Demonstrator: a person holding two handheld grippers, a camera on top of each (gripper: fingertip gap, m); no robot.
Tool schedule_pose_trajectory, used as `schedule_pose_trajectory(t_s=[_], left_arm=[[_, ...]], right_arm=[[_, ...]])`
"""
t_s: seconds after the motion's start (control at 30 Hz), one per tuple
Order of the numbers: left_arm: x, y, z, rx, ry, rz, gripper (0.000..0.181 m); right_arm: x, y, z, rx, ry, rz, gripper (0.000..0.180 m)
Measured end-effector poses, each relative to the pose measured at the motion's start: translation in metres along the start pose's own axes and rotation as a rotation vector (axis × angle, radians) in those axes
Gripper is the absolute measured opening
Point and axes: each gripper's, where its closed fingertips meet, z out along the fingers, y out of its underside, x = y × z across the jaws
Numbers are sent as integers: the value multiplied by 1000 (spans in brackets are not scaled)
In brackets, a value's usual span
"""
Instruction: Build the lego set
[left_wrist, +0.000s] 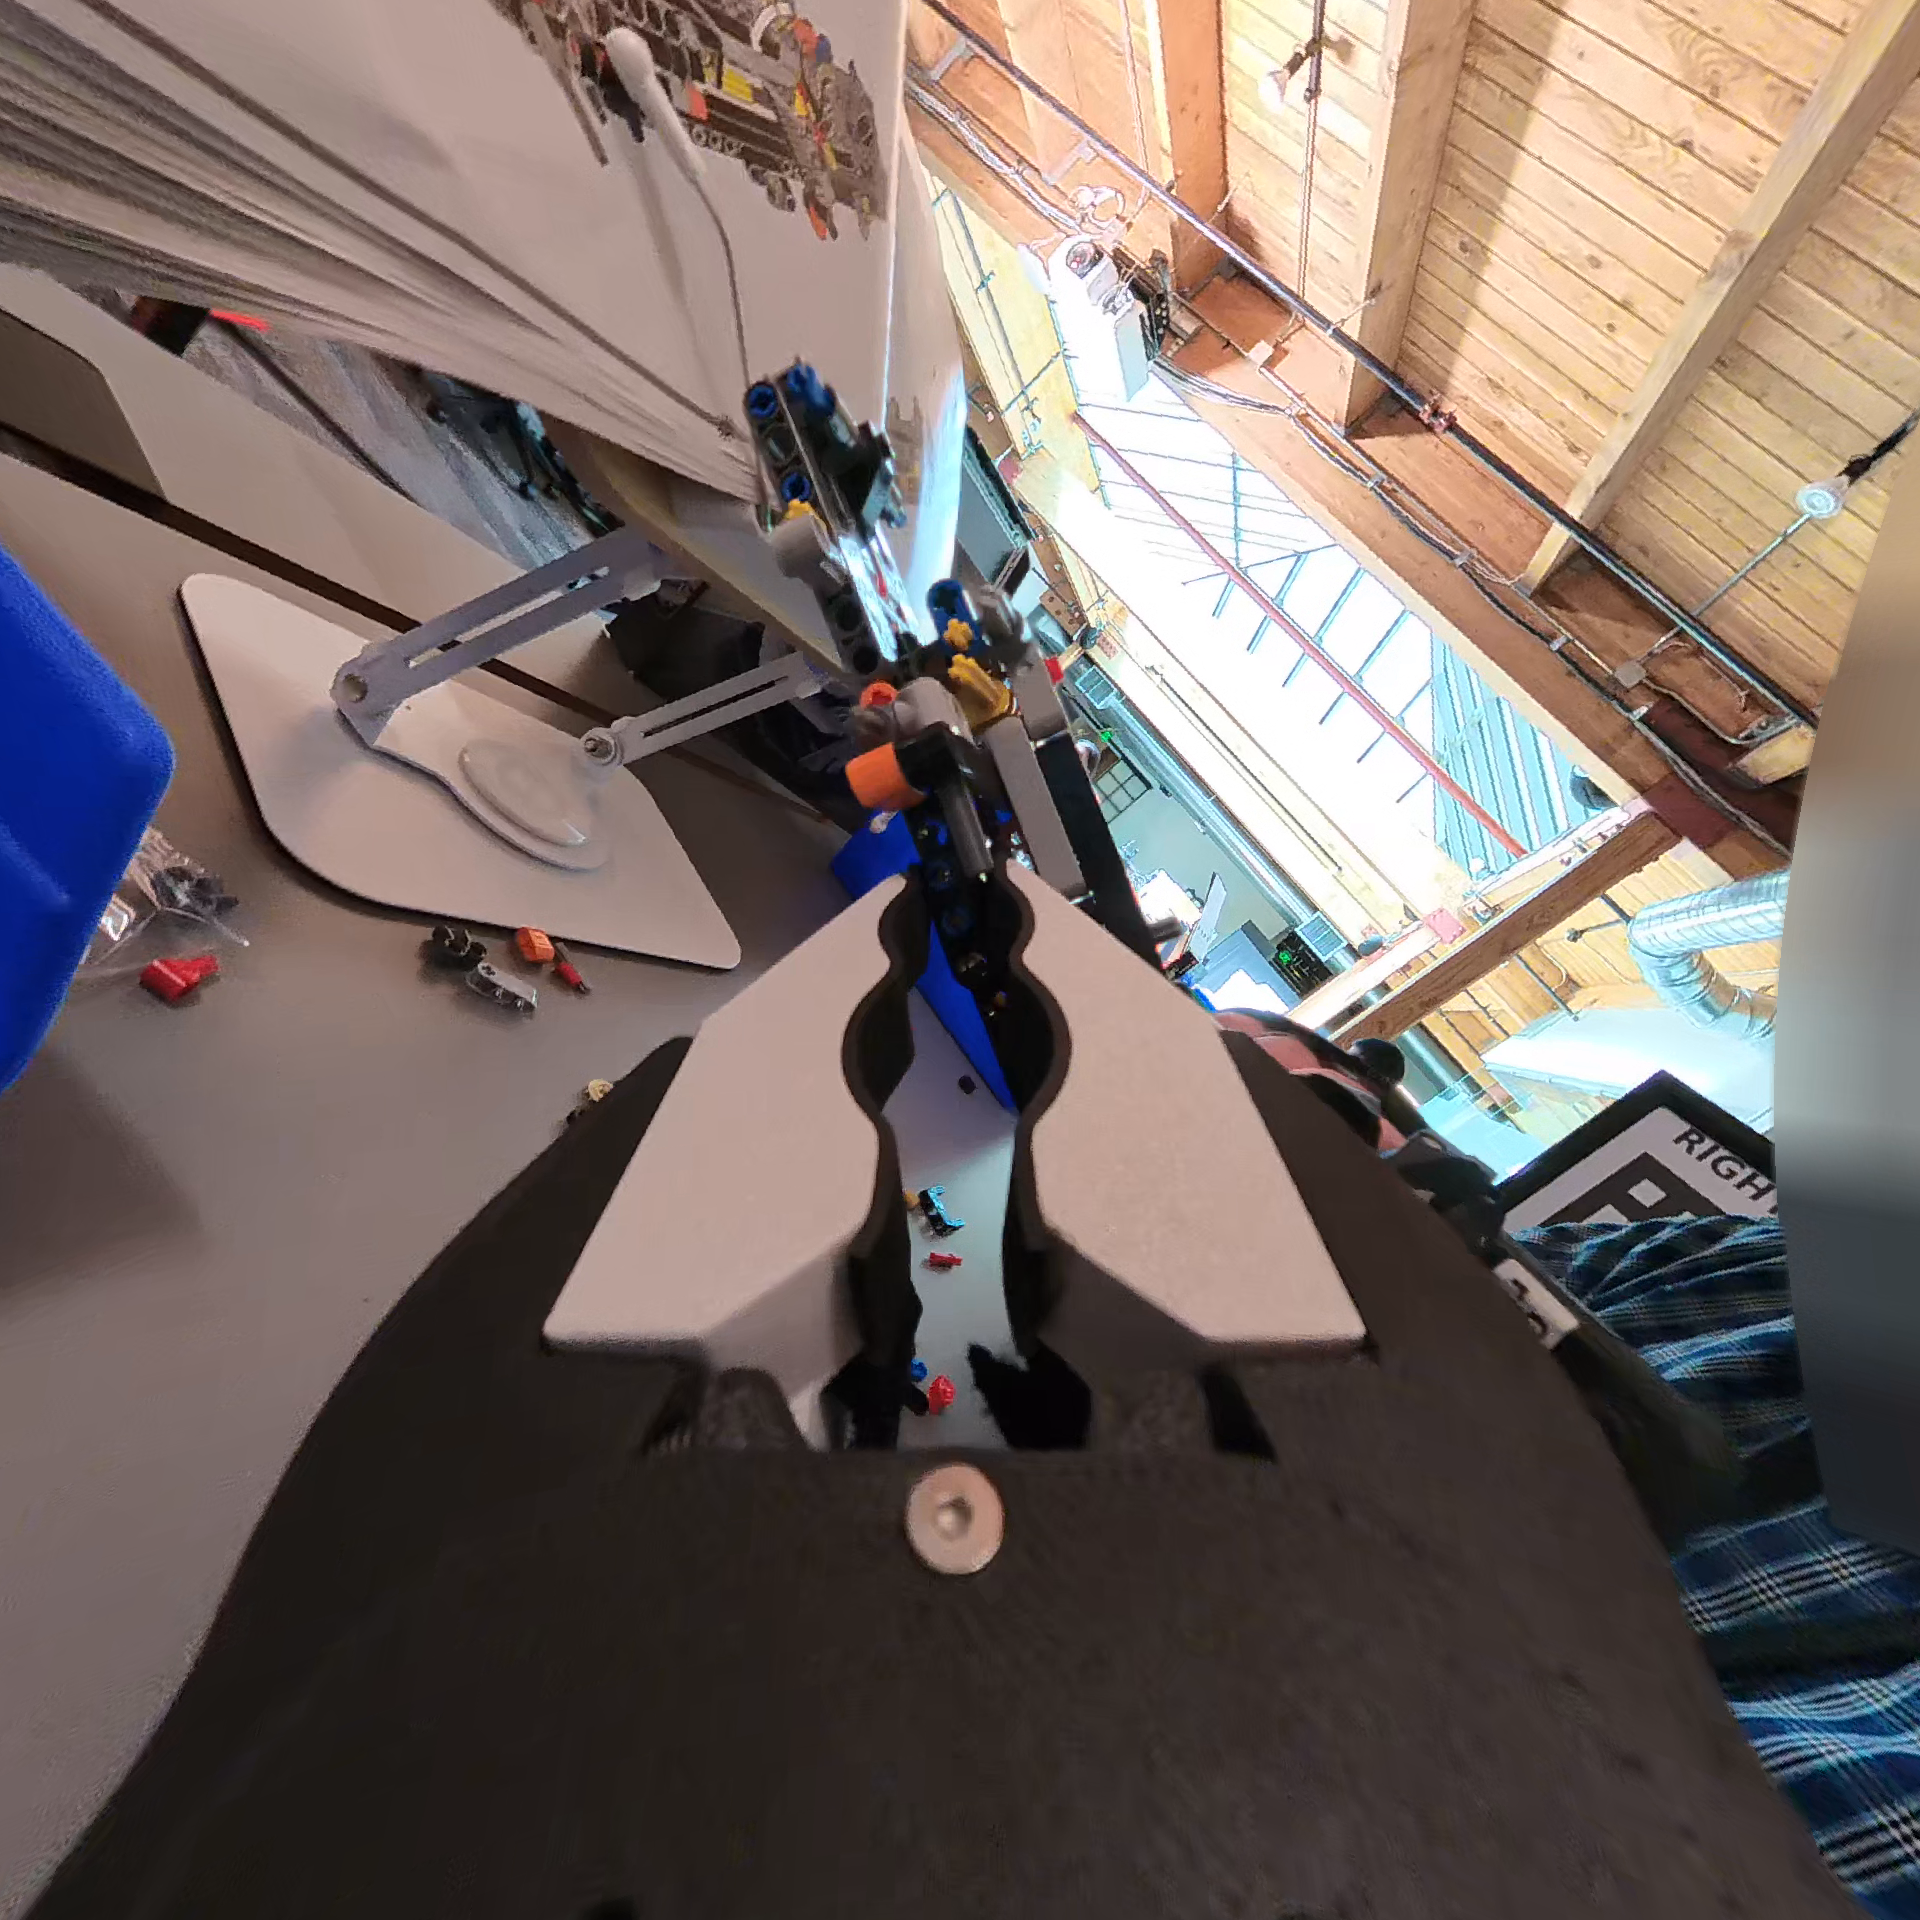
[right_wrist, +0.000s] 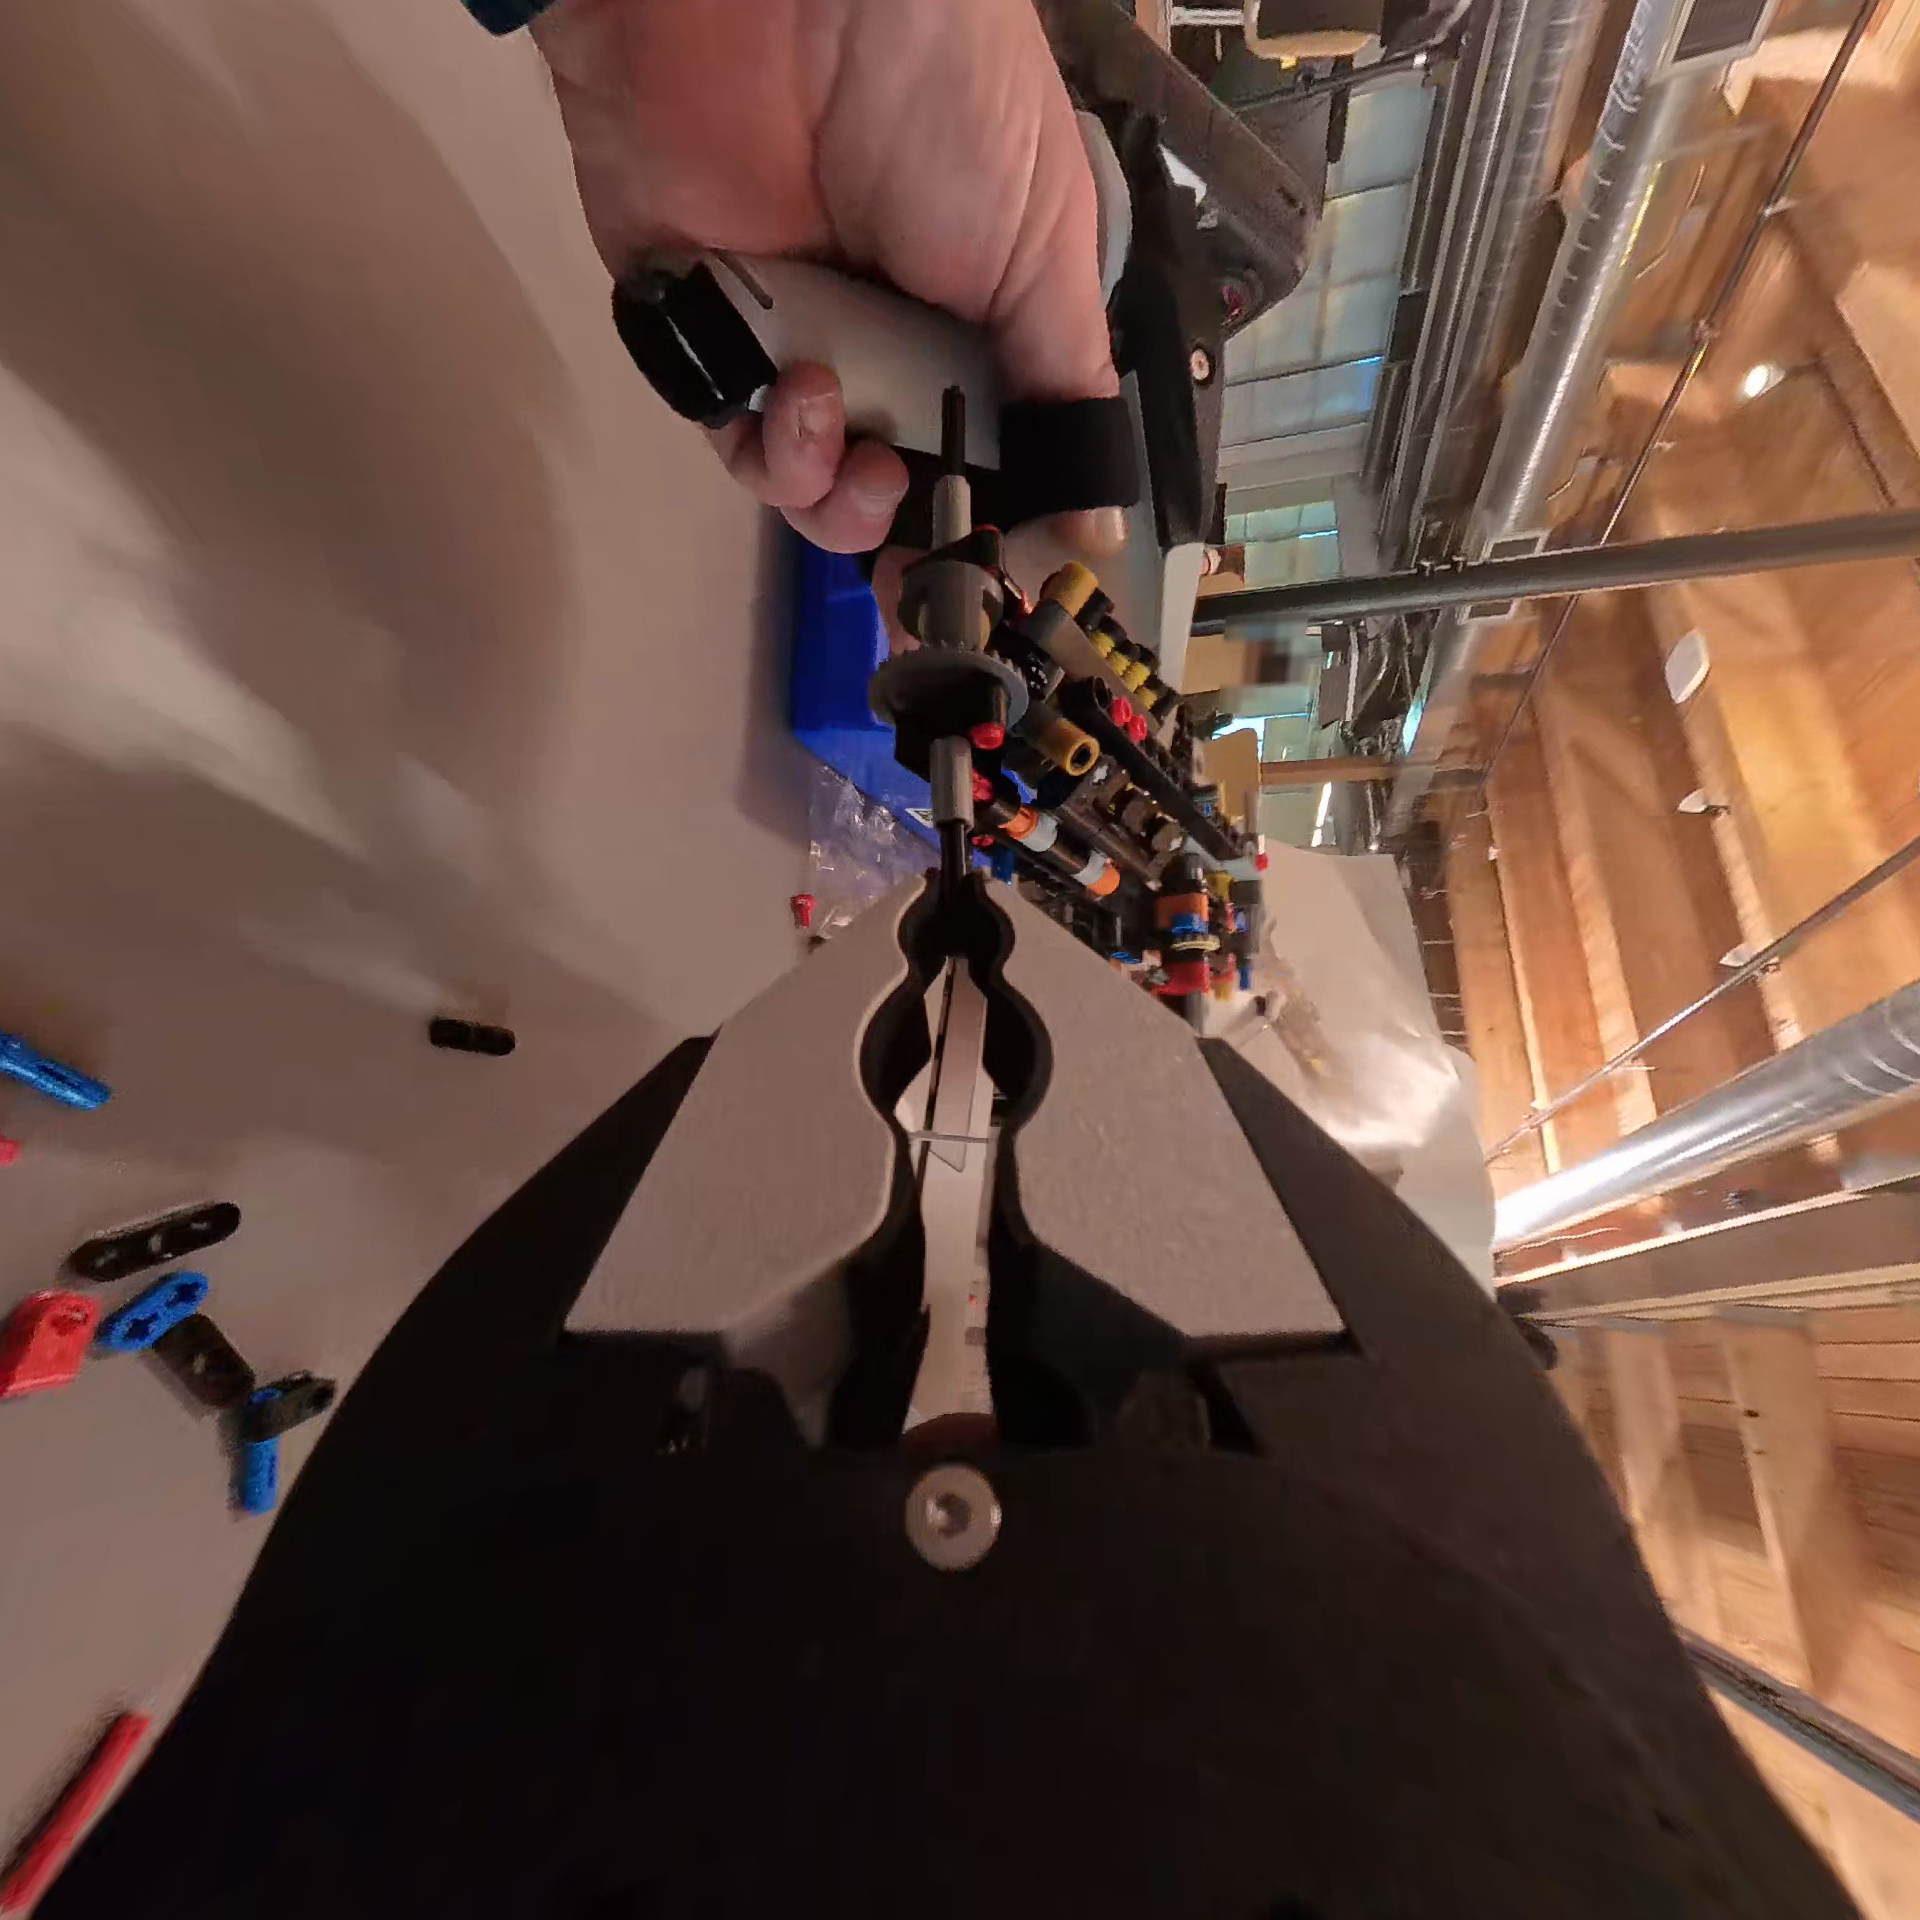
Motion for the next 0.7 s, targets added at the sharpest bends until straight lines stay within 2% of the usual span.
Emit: schedule_pose_trajectory(t_s=[0.7], left_arm=[[-10,9,0,11,-31,-60,12]], right_arm=[[26,1,-9,8,101,12,0]])
